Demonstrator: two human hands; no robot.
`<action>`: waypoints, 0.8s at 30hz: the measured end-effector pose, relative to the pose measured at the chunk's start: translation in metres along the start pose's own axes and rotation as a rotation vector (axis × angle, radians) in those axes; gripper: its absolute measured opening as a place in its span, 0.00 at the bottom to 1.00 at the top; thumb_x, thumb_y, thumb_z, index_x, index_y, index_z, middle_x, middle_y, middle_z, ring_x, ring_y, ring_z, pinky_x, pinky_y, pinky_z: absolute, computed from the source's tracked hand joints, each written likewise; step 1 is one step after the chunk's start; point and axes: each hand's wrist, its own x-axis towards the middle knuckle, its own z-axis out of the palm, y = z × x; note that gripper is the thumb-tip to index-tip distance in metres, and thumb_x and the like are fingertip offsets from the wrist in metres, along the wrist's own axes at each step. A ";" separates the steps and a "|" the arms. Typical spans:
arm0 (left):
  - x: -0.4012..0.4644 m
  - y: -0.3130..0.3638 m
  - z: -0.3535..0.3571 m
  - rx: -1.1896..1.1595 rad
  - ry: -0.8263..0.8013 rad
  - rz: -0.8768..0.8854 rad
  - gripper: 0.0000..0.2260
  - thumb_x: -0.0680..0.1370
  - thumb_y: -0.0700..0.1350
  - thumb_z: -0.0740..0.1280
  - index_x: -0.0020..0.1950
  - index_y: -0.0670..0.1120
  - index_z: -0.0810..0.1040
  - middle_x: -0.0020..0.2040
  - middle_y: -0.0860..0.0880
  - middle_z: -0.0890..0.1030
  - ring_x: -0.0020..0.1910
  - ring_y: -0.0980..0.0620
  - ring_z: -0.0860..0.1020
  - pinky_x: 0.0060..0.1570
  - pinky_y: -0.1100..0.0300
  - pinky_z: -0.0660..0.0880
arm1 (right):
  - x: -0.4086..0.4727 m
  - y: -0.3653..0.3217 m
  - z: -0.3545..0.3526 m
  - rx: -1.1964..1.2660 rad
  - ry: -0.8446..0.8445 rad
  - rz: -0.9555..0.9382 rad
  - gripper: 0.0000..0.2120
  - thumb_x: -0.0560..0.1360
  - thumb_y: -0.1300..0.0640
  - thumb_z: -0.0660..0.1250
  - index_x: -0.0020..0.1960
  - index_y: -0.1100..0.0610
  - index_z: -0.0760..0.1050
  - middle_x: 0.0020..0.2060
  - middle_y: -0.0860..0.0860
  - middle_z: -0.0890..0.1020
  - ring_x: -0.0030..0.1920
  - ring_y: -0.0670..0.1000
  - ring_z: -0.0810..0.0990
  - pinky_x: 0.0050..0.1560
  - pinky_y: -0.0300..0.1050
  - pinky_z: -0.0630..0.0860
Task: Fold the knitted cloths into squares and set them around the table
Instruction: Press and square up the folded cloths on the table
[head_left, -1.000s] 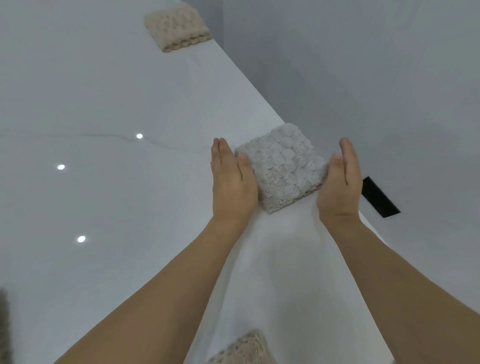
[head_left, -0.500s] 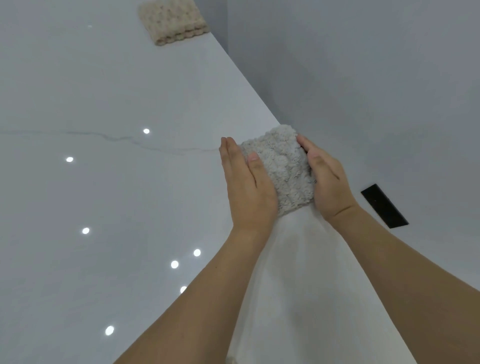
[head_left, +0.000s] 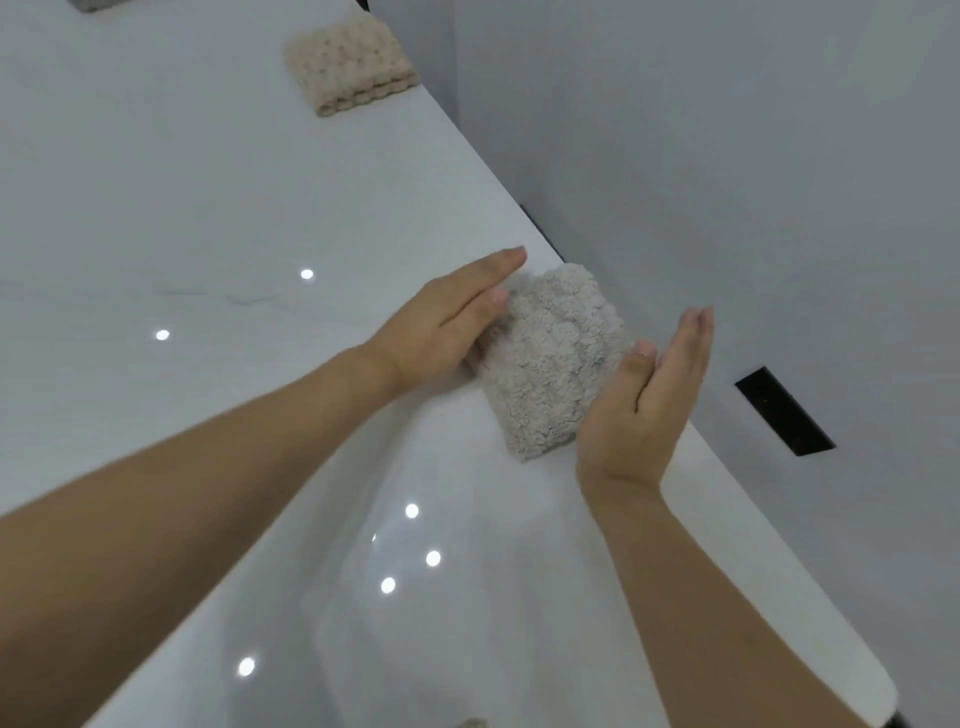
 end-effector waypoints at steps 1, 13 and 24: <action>0.010 0.001 -0.005 -0.053 -0.040 -0.007 0.22 0.84 0.50 0.54 0.77 0.45 0.67 0.76 0.52 0.68 0.76 0.59 0.63 0.77 0.55 0.57 | -0.008 -0.006 0.005 0.082 0.067 0.098 0.26 0.82 0.53 0.48 0.78 0.61 0.53 0.78 0.52 0.54 0.77 0.46 0.50 0.77 0.48 0.50; 0.053 -0.012 0.012 -0.068 -0.294 0.139 0.24 0.83 0.53 0.53 0.78 0.46 0.64 0.78 0.52 0.64 0.77 0.59 0.61 0.77 0.53 0.56 | -0.033 -0.017 0.044 0.077 0.244 0.244 0.30 0.81 0.47 0.45 0.79 0.58 0.46 0.79 0.50 0.47 0.78 0.44 0.45 0.78 0.46 0.46; 0.065 -0.022 0.006 0.305 -0.353 0.332 0.26 0.85 0.52 0.50 0.81 0.42 0.55 0.81 0.46 0.55 0.80 0.54 0.53 0.78 0.53 0.53 | -0.032 -0.015 0.044 -0.428 0.113 0.233 0.29 0.82 0.50 0.46 0.78 0.63 0.46 0.79 0.56 0.45 0.78 0.53 0.44 0.77 0.51 0.43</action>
